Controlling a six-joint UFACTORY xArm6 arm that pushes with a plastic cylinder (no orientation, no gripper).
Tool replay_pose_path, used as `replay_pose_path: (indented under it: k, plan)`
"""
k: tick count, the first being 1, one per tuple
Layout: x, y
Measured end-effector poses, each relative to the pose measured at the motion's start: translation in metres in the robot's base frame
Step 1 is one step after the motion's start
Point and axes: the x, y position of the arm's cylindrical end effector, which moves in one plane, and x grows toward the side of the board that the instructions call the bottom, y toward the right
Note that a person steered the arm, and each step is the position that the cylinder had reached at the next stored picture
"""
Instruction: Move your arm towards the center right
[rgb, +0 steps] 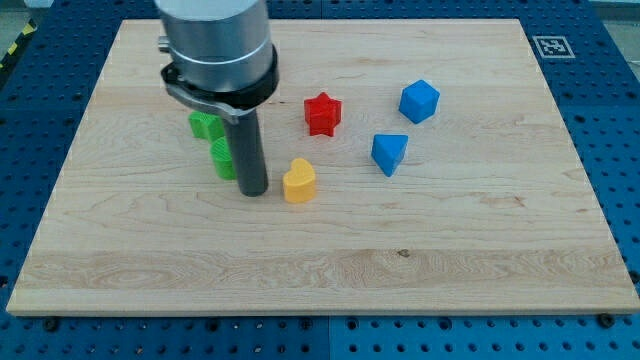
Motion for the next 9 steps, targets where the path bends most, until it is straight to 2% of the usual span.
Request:
replay_pose_path:
  k: [2,4,5,6,7,9]
  plan:
    - [-0.001,0.047]
    - [0.003,0.042]
    - [0.019,0.038]
    - [0.054,0.036]
    - [0.065,0.036]
    - [0.041,0.036]
